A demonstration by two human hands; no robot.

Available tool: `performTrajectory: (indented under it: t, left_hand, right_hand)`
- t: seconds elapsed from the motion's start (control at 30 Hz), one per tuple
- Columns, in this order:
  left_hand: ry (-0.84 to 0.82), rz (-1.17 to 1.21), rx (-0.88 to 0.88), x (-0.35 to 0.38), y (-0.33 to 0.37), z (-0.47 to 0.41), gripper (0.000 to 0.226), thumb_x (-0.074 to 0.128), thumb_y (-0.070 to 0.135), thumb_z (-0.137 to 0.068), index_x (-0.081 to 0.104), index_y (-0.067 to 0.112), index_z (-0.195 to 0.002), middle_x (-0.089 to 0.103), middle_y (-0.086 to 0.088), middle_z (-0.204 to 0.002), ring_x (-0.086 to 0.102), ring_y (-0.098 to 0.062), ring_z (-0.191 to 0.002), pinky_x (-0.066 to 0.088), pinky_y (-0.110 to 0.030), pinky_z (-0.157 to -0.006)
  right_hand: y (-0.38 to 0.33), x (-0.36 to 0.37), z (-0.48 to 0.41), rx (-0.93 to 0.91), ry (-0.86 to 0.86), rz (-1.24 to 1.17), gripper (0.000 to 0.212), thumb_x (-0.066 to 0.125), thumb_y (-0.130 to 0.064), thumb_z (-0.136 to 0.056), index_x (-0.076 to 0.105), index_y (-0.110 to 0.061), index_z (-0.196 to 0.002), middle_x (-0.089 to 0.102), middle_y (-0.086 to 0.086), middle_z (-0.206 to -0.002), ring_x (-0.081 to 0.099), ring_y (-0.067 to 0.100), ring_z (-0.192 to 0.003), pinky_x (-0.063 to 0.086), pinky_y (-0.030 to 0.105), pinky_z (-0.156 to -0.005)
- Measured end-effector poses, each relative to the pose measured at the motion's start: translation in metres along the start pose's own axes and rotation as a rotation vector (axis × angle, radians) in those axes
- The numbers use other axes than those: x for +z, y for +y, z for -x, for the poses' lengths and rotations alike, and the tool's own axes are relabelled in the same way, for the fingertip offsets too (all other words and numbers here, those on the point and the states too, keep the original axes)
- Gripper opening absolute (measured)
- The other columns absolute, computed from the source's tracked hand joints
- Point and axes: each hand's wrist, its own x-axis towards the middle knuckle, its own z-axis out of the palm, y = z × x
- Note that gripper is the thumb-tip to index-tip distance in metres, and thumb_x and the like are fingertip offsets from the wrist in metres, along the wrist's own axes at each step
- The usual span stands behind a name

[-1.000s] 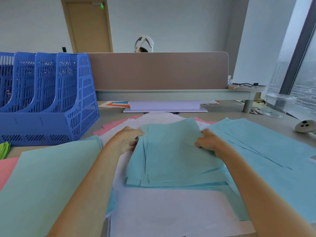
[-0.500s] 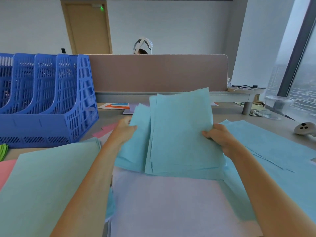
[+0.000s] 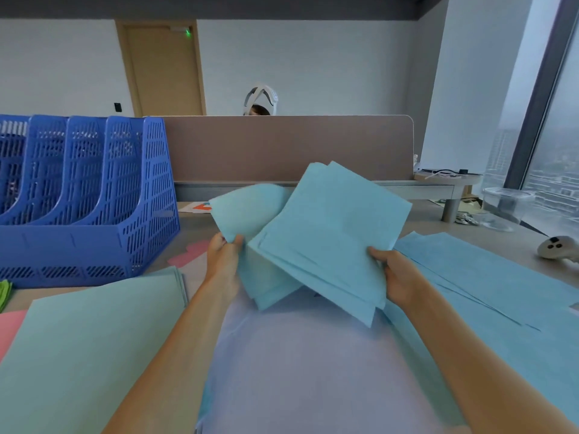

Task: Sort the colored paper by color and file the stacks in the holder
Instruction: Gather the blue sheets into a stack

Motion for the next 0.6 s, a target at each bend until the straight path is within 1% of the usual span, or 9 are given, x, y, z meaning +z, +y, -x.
performTrajectory:
  t: [0.07,0.13,0.17,0.23,0.3,0.37,0.47,0.53,0.6]
  left_hand:
    - [0.008,-0.122,-0.047,0.001,-0.003,0.001,0.026,0.049,0.001,-0.090,0.060,0.007,-0.114,0.068,-0.012,-0.112,0.064,-0.031,-0.099,0.052,-0.041,-0.082]
    - [-0.037,-0.312,-0.106,-0.001,-0.002,0.006,0.024,0.046,0.000,-0.089,0.058,0.007,-0.109,0.067,-0.015,-0.102,0.064,-0.030,-0.087,0.053,-0.036,-0.071]
    - [-0.076,-0.413,-0.132,-0.002,0.002,0.012,0.022,0.046,0.001,-0.089,0.057,0.007,-0.108,0.066,-0.014,-0.093,0.064,-0.027,-0.076,0.053,-0.030,-0.060]
    - [-0.135,-0.607,-0.151,-0.005,0.012,0.020,0.017,0.049,0.005,-0.087,0.059,0.005,-0.101,0.069,-0.012,-0.077,0.063,-0.022,-0.056,0.043,-0.019,-0.045]
    - [-0.204,-0.786,-0.175,-0.006,0.024,0.026,0.015,0.050,0.012,-0.085,0.060,0.007,-0.095,0.073,-0.009,-0.073,0.062,-0.018,-0.048,0.039,-0.017,-0.045]
    - [-0.217,-0.894,-0.201,-0.008,0.032,0.023,0.018,0.049,0.022,-0.088,0.060,0.010,-0.097,0.075,-0.006,-0.075,0.067,-0.019,-0.053,0.041,-0.019,-0.049]
    - [-0.017,-0.882,-0.132,-0.018,0.024,0.002,0.035,0.052,0.034,-0.087,0.049,0.010,-0.112,0.073,-0.008,-0.086,0.073,-0.024,-0.069,0.053,-0.027,-0.057]
    - [0.105,-0.850,-0.078,-0.028,0.015,-0.007,0.051,0.055,0.032,-0.084,0.036,0.008,-0.125,0.066,-0.013,-0.104,0.069,-0.030,-0.085,0.058,-0.037,-0.066]
    - [0.134,-0.844,-0.062,-0.034,0.003,-0.011,0.051,0.054,0.022,-0.086,0.036,0.008,-0.131,0.061,-0.014,-0.106,0.063,-0.030,-0.084,0.054,-0.032,-0.060]
  right_hand:
    - [0.000,-0.003,-0.001,0.028,0.098,0.011,0.018,0.043,-0.005,-0.098,0.060,-0.007,-0.103,0.074,0.006,-0.078,0.072,0.017,-0.060,0.058,0.031,-0.050]
    - [0.002,-0.006,-0.004,0.049,0.211,0.055,0.018,0.042,-0.002,-0.098,0.057,-0.004,-0.107,0.069,0.010,-0.081,0.068,0.017,-0.051,0.053,0.027,-0.041]
    - [0.002,-0.006,-0.006,0.051,0.253,0.092,0.022,0.041,0.001,-0.097,0.056,-0.003,-0.112,0.065,0.012,-0.087,0.068,0.019,-0.052,0.053,0.026,-0.041]
    - [0.005,-0.005,-0.011,0.044,0.319,0.164,0.031,0.039,0.006,-0.093,0.053,-0.001,-0.120,0.059,0.016,-0.096,0.063,0.026,-0.062,0.057,0.034,-0.054]
    - [0.006,-0.001,-0.013,0.029,0.354,0.263,0.030,0.039,0.009,-0.092,0.052,0.005,-0.119,0.056,0.018,-0.101,0.059,0.030,-0.074,0.053,0.048,-0.079]
    - [0.008,0.003,-0.013,0.007,0.356,0.364,0.031,0.040,0.011,-0.090,0.052,0.011,-0.118,0.057,0.021,-0.100,0.060,0.032,-0.081,0.049,0.053,-0.088]
    - [0.009,0.003,-0.013,-0.022,0.376,0.453,0.032,0.042,0.009,-0.087,0.054,0.011,-0.116,0.059,0.022,-0.097,0.060,0.031,-0.078,0.053,0.048,-0.080]
    - [0.008,0.003,-0.012,-0.018,0.373,0.491,0.029,0.043,0.008,-0.087,0.055,0.009,-0.113,0.060,0.021,-0.097,0.061,0.031,-0.079,0.053,0.047,-0.080]
    - [0.006,0.006,-0.008,-0.010,0.360,0.510,0.026,0.043,0.008,-0.089,0.056,0.007,-0.111,0.060,0.021,-0.098,0.061,0.031,-0.078,0.053,0.045,-0.078]
